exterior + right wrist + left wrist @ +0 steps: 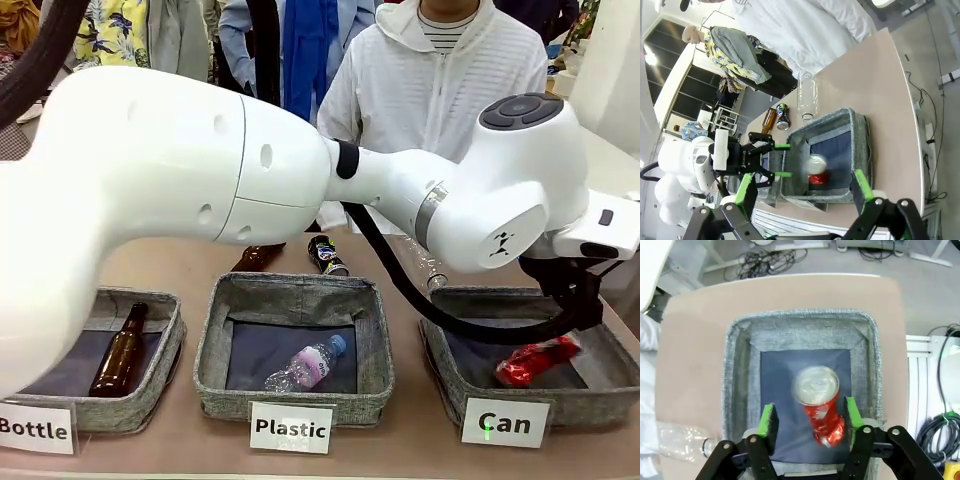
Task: Sort the can waste into the basket.
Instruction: Pick up the can waste from the table and place it in the right Fabric basket.
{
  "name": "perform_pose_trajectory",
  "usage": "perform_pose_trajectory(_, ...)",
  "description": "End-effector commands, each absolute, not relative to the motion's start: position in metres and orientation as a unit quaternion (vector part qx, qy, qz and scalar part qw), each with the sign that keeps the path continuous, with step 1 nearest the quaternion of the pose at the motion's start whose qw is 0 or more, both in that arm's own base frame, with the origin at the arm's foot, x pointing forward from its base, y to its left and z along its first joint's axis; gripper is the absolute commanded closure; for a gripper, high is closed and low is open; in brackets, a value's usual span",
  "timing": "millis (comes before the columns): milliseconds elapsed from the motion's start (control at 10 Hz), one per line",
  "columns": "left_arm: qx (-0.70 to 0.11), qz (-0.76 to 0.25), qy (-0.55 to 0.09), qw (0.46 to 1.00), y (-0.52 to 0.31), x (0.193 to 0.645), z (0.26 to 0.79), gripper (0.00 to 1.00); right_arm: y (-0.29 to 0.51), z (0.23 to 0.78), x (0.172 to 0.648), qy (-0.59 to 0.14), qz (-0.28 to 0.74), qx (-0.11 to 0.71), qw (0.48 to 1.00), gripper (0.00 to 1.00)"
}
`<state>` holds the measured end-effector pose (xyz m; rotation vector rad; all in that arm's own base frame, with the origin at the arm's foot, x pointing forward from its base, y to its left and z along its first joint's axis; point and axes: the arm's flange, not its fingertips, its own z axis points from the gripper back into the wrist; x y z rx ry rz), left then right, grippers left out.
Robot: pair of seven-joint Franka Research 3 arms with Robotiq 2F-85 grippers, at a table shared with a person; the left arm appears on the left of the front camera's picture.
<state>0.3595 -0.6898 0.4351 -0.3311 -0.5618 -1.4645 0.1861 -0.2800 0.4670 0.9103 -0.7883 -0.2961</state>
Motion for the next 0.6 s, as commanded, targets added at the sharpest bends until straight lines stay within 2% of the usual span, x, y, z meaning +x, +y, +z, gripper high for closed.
perform_pose_trajectory(0,-0.141,-0.660,-0.280,0.683,-0.675,0.359,0.441,0.00,-0.279,0.469,0.187,-0.368,-0.137,0.425,0.816,0.00)
perform_pose_trajectory(500,-0.158,-0.657,-0.315,0.667,-0.641,0.351,0.462,0.00,-0.280,0.467,0.186,-0.369,-0.139,0.427,0.814,0.00)
